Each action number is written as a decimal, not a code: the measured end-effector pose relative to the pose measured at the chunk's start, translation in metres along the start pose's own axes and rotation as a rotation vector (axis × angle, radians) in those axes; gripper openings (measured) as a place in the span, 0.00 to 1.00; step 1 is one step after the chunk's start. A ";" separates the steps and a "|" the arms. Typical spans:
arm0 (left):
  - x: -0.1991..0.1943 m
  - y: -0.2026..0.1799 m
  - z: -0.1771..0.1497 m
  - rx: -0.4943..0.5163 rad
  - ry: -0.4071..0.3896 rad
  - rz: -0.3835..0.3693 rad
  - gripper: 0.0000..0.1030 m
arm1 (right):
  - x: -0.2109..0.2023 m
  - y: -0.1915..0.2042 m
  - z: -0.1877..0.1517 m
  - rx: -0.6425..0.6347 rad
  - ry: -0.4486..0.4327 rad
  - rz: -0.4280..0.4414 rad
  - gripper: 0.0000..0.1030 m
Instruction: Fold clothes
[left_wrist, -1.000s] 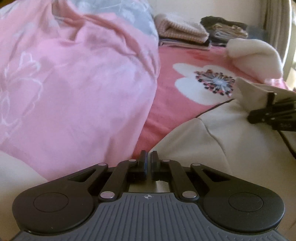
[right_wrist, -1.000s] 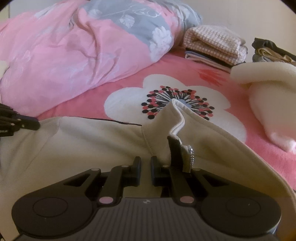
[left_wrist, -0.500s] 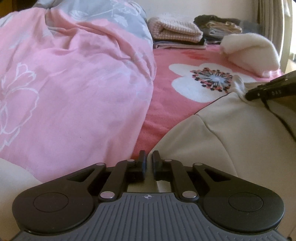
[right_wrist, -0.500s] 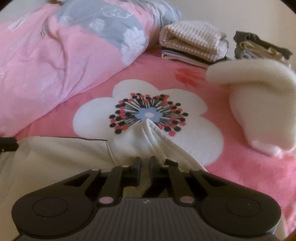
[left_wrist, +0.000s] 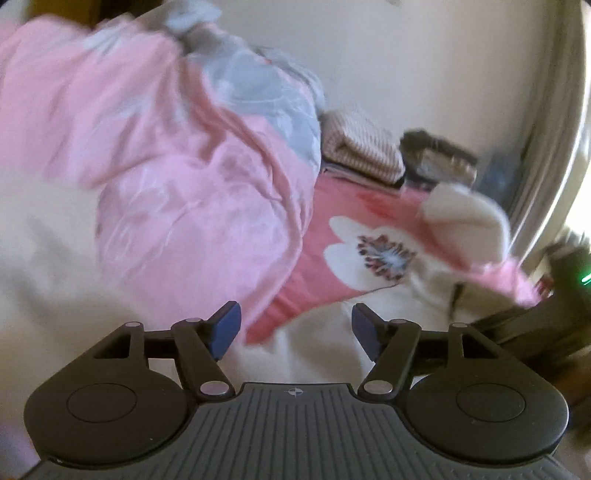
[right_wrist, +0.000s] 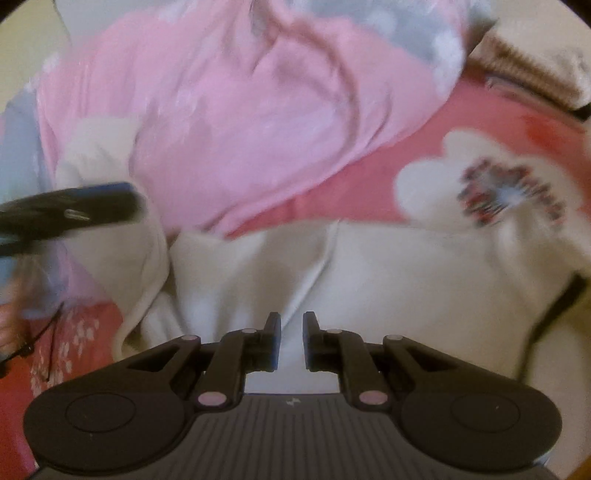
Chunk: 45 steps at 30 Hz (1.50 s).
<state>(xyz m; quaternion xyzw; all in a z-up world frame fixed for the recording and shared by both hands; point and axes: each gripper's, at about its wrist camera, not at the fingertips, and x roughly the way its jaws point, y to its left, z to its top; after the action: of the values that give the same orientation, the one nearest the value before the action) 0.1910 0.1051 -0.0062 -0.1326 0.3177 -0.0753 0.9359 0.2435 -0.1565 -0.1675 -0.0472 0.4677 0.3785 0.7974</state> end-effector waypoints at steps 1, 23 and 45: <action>-0.007 0.001 -0.007 -0.035 0.027 -0.015 0.65 | 0.014 0.003 -0.004 -0.001 0.042 -0.019 0.13; -0.061 0.076 -0.081 -0.358 -0.030 0.182 0.64 | 0.008 0.122 0.132 0.069 -0.144 0.336 0.66; -0.055 0.113 -0.045 -0.255 -0.209 0.228 0.40 | 0.120 0.145 0.182 0.136 -0.169 0.382 0.14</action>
<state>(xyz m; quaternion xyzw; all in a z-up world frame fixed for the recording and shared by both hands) 0.1263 0.2159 -0.0427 -0.2202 0.2388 0.0859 0.9419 0.3125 0.0916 -0.1192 0.1278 0.4241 0.4928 0.7490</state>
